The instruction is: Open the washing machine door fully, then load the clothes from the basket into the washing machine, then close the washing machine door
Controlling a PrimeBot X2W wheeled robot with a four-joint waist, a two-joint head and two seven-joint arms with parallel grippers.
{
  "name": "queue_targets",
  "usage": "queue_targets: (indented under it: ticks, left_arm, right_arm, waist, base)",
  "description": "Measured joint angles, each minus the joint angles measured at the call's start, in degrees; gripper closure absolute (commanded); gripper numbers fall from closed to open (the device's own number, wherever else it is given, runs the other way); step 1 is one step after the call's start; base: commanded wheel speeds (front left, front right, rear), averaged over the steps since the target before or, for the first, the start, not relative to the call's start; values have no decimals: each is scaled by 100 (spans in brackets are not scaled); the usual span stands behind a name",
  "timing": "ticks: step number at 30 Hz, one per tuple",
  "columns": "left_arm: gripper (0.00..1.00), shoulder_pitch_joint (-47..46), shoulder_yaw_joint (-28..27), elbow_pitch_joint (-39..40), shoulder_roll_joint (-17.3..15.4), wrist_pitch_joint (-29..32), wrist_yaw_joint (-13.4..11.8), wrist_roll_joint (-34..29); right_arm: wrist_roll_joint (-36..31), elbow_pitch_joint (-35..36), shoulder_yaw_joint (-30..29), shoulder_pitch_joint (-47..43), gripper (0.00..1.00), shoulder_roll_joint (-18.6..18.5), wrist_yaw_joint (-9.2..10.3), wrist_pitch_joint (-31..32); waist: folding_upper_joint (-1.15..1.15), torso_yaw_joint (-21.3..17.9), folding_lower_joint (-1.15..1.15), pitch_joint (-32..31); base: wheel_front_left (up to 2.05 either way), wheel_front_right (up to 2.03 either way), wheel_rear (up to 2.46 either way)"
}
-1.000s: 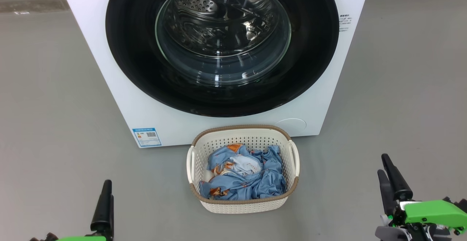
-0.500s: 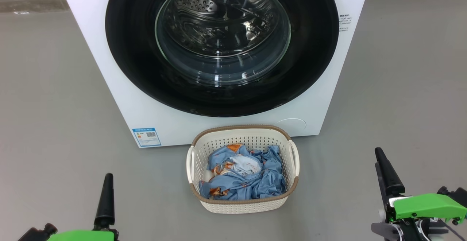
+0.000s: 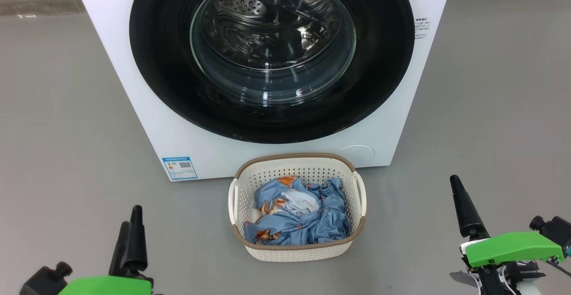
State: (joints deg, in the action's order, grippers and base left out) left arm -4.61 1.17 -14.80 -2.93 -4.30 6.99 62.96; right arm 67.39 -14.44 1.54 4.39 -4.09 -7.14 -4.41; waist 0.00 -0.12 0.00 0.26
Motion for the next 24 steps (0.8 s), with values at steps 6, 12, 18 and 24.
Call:
queue_targets:
  ticks: [6, 12, 18, 24]
  left_arm:
    - [0, -4, -8, -3, -2, -91, -1, -743]
    - [0, -35, -21, -43, 13, -204, -19, -1302]
    - [0, -52, -22, -81, 31, -296, -57, -1748]
    - [0, -133, -23, -116, 35, -391, -84, -2165]
  right_arm:
    - [-580, 14, 47, 12, 0, -34, 0, -81]
    - [-1210, 31, 157, 36, 0, -63, -1, -185]
    - [-1793, 32, 182, 151, 0, -63, -1, -298]
    - [-2195, 29, 227, 165, 0, -62, -1, -386]
  waist:
    - [0, -2, 0, -4]
    - [0, -4, 0, -12]
    - [0, -9, 0, -27]
    - [0, -3, 0, -32]
  base:
    - [0, 0, 0]
    - [0, 0, 0]
    - [0, 0, 0]
    - [0, 0, 0]
